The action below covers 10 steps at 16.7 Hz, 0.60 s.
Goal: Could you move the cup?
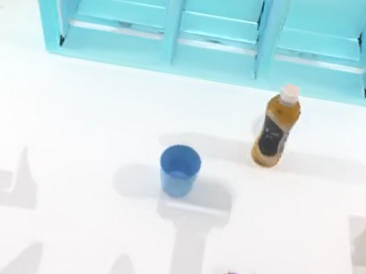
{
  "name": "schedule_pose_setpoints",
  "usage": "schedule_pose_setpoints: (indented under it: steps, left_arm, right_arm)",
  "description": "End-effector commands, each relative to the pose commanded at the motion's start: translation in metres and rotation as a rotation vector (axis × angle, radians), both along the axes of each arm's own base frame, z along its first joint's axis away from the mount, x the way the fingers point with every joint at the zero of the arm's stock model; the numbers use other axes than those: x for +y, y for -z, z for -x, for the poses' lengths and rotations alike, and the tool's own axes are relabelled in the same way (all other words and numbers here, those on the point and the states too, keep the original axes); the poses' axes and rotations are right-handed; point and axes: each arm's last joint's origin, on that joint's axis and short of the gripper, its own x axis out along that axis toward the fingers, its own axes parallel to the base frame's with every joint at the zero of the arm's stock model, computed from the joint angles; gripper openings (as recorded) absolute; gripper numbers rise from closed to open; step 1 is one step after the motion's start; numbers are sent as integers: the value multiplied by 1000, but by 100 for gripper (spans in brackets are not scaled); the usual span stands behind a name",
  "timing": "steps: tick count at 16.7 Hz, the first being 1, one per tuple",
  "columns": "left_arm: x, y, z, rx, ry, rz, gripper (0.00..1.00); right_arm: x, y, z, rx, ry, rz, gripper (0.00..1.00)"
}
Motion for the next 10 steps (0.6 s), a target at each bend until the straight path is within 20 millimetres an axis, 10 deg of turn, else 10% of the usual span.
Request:
schedule_pose_setpoints:
  steps: [5, 10]
  left_arm:
    - [-2, -12, 0, 40, 25, 32, 100]
    - [-14, -74, -12, 211, 120, 147, 100]
  right_arm:
    - [0, 0, 0, 0, 0, 0, 100]
    - [0, 0, 0, 0, 0, 0, 100]
